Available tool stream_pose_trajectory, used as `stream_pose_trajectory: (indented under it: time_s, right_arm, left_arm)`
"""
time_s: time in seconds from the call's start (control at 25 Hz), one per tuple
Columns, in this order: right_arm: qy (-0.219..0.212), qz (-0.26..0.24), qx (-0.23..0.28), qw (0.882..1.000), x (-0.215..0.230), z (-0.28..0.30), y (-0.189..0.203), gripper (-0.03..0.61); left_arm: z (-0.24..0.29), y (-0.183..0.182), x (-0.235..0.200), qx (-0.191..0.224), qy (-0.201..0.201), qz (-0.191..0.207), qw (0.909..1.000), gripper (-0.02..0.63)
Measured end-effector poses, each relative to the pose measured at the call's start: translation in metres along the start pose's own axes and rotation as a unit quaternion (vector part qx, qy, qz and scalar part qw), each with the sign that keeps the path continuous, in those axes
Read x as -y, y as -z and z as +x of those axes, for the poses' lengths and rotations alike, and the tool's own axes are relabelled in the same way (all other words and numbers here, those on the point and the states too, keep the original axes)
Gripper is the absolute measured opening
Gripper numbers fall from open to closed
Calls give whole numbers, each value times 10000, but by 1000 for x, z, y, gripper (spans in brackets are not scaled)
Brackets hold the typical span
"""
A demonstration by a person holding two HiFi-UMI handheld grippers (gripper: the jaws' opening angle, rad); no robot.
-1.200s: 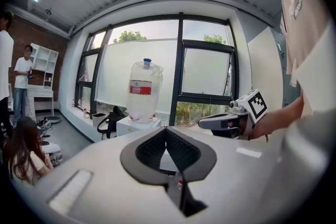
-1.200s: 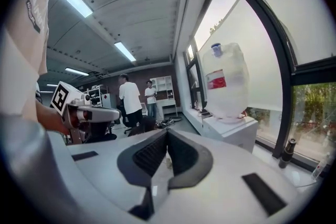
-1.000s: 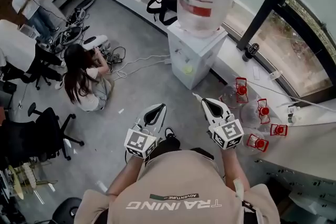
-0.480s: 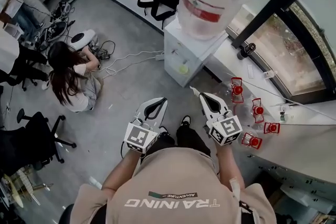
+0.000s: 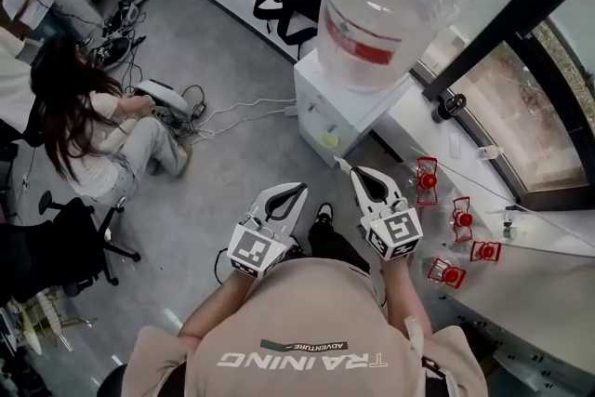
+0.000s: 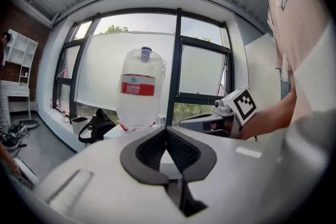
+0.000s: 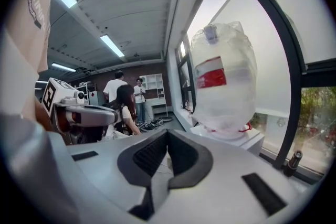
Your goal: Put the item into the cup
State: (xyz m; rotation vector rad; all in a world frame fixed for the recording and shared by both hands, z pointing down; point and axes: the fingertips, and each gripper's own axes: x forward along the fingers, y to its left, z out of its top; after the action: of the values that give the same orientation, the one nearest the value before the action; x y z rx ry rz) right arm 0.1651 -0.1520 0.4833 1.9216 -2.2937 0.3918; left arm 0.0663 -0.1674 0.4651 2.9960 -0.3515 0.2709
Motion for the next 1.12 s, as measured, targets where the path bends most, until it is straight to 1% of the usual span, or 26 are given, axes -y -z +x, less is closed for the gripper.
stream_pose_trajectory:
  time_s: [0.2,0.32,0.48,0.6,0.76,0.96,1.12]
  right_arm:
    - [-323,-134,-48,9994,18,20,3,12]
    - [-501,-149,-133,9985,29,29,11,12]
    - [-583,-138,-266,9978,36,41,22,12]
    - [-483,-98,-353,9982,39,49,32,12]
    - [-200,-96,-473,9986,45,65,59,12]
    - [139,-93,-545,9984,54,99,108,12]
    - [461,63,-596,9971,67,126,154,12]
  left_arm:
    - [34,-11,-15,-23,-154,149,9998,8]
    - [48,-16,-26,7,-355,191,9992,8]
    - [51,-11,-42,-119,-532,99,9985,8]
    - [53,-6,-51,-175,-559,73,9983,8]
    - [57,7,-64,-221,-539,84,9983,8]
    - [60,41,-82,-303,-545,-79,9980,8]
    - [63,74,-95,-457,-579,-149,9972,8]
